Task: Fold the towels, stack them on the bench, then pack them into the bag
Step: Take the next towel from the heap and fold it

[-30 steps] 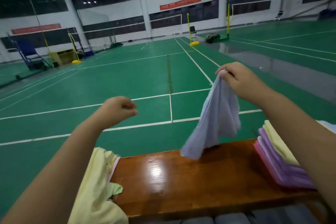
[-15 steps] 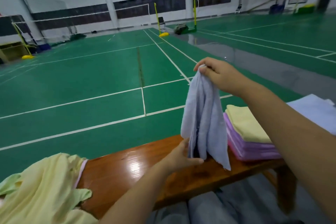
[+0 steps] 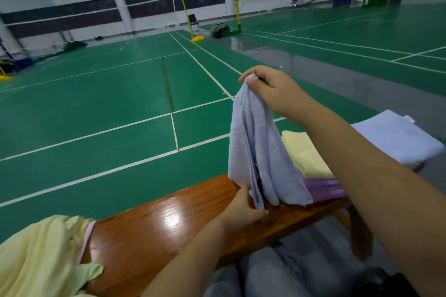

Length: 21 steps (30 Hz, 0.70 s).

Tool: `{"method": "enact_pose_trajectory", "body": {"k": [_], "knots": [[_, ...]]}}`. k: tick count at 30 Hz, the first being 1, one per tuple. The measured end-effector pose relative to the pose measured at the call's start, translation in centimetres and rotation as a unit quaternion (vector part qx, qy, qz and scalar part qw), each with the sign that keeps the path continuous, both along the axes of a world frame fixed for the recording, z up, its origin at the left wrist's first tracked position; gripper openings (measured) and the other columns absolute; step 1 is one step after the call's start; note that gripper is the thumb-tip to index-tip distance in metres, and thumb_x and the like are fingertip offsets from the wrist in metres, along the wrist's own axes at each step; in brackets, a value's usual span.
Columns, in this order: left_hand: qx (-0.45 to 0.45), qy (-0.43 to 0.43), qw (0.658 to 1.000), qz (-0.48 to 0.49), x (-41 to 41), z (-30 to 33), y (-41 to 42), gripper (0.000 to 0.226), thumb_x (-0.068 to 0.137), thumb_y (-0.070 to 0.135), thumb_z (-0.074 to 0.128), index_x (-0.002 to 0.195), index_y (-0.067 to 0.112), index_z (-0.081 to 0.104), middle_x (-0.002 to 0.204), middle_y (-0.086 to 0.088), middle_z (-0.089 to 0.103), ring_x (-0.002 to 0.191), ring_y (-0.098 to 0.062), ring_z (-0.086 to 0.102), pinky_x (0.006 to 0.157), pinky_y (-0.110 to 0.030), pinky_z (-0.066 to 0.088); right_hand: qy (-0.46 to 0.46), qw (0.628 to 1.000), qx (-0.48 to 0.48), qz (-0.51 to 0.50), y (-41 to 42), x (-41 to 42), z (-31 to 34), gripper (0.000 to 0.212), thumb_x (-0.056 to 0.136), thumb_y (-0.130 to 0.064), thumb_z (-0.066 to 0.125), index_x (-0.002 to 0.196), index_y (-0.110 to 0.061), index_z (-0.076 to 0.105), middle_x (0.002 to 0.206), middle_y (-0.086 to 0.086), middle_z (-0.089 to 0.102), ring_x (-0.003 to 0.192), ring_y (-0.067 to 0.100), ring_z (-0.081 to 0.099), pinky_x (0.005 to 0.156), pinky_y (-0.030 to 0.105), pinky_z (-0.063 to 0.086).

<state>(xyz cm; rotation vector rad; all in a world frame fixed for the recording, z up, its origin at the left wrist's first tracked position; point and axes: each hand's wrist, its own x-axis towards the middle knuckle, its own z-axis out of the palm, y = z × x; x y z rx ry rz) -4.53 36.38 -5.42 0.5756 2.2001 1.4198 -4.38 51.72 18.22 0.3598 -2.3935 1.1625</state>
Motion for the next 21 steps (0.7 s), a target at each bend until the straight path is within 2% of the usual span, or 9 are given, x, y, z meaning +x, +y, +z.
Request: {"method": "enact_pose_trajectory", "body": {"k": [2, 5, 8, 9, 11, 14, 17, 19, 21], "knots": [[0.006, -0.001, 1.0, 0.001, 0.3, 0.1, 1.0, 0.078, 0.077, 0.03, 0.077, 0.138, 0.031, 0.029, 0.134, 0.016, 0.045, 0.122, -0.004, 0.046, 0.098, -0.023, 0.046, -0.007, 1.0, -0.009, 0.008, -0.2, 0.1, -0.1, 0.021, 0.1, -0.02, 0.042, 0.109, -0.016, 0.061, 0.103, -0.002, 0.059, 0.092, 0.009, 0.052, 0.069, 0.005, 0.038], [0.017, 0.024, 0.998, 0.058, 0.2, 0.4, 1.6, 0.053, 0.082, 0.032, 0.074, 0.125, 0.035, 0.043, 0.112, 0.026, 0.054, 0.104, 0.003, 0.056, 0.081, -0.013, 0.05, -0.013, 1.0, -0.016, 0.021, -0.2, 0.2, -0.1, 0.021, 0.1, -0.022, 0.042, 0.109, -0.017, 0.061, 0.102, -0.003, 0.058, 0.09, 0.008, 0.052, 0.071, 0.014, 0.04], [-0.054, 0.075, 0.99, 0.104, -0.4, 0.4, 0.6, 0.022, 0.091, 0.018, 0.061, 0.108, 0.03, 0.053, 0.097, 0.016, 0.059, 0.098, -0.009, 0.06, 0.082, -0.021, 0.051, -0.01, 0.999, -0.028, 0.014, 0.3, 0.1, -0.2, 0.02, 0.1, -0.022, 0.043, 0.108, -0.018, 0.061, 0.096, -0.009, 0.057, 0.087, 0.001, 0.051, 0.071, 0.013, 0.04], [-0.088, 0.092, 0.986, 0.105, -0.7, 0.4, -0.1, 0.017, 0.092, 0.014, 0.057, 0.103, 0.027, 0.056, 0.093, 0.013, 0.059, 0.092, -0.009, 0.059, 0.077, -0.018, 0.05, -0.01, 0.999, -0.032, 0.01, 0.6, 0.1, -0.2, 0.02, 0.1, -0.021, 0.042, 0.107, -0.018, 0.061, 0.094, -0.011, 0.056, 0.086, -0.001, 0.05, 0.069, 0.009, 0.04], [-0.153, 0.128, 0.974, 0.106, -1.3, 0.5, -1.9, 0.014, 0.091, 0.009, 0.053, 0.093, 0.022, 0.058, 0.085, 0.008, 0.059, 0.08, -0.008, 0.055, 0.062, -0.014, 0.042, -0.008, 0.999, -0.039, -0.001, 1.4, 0.0, -0.4, 0.02, 0.1, -0.02, 0.042, 0.107, -0.018, 0.061, 0.092, -0.014, 0.055, 0.084, -0.005, 0.049, 0.064, 0.002, 0.037], [-0.21, 0.155, 0.951, 0.164, -2.5, 1.5, -5.8, 0.018, 0.088, 0.003, 0.05, 0.078, 0.017, 0.057, 0.074, -0.001, 0.057, 0.072, -0.018, 0.052, 0.055, -0.024, 0.039, 0.001, 0.998, -0.049, -0.027, 2.2, -0.3, -1.0, 0.02, 0.1, -0.02, 0.043, 0.107, -0.018, 0.062, 0.094, -0.011, 0.056, 0.083, -0.005, 0.05, 0.064, 0.005, 0.036], [-0.165, 0.166, 0.931, 0.281, -3.7, 4.3, -10.9, 0.025, 0.089, 0.001, 0.046, 0.069, 0.016, 0.05, 0.067, -0.002, 0.05, 0.071, -0.022, 0.047, 0.056, -0.028, 0.032, 0.007, 0.997, -0.067, -0.047, 2.3, -1.1, -1.8, 0.022, 0.1, -0.019, 0.043, 0.11, -0.014, 0.063, 0.101, -0.005, 0.059, 0.089, 0.006, 0.052, 0.069, 0.008, 0.037], [-0.117, 0.202, 0.912, 0.336, -4.2, 7.3, -14.2, 0.02, 0.091, 0.001, 0.046, 0.076, 0.012, 0.054, 0.072, -0.004, 0.052, 0.073, -0.022, 0.046, 0.057, -0.028, 0.033, 0.013, 0.994, -0.084, -0.063, 2.3, -1.8, -2.1, 0.024, 0.1, -0.019, 0.044, 0.111, -0.011, 0.064, 0.105, -0.001, 0.059, 0.095, 0.01, 0.052, 0.073, 0.012, 0.039], [-0.087, 0.257, 0.888, 0.371, -4.4, 10.8, -16.8, 0.013, 0.095, 0.003, 0.047, 0.088, 0.009, 0.056, 0.082, -0.008, 0.054, 0.078, -0.021, 0.047, 0.058, -0.029, 0.034, 0.031, 0.991, -0.106, -0.078, 2.5, -2.4, -1.9, 0.023, 0.098, -0.017, 0.047, 0.11, -0.009, 0.065, 0.104, 0.0, 0.061, 0.095, 0.011, 0.052, 0.073, 0.011, 0.041]]}}
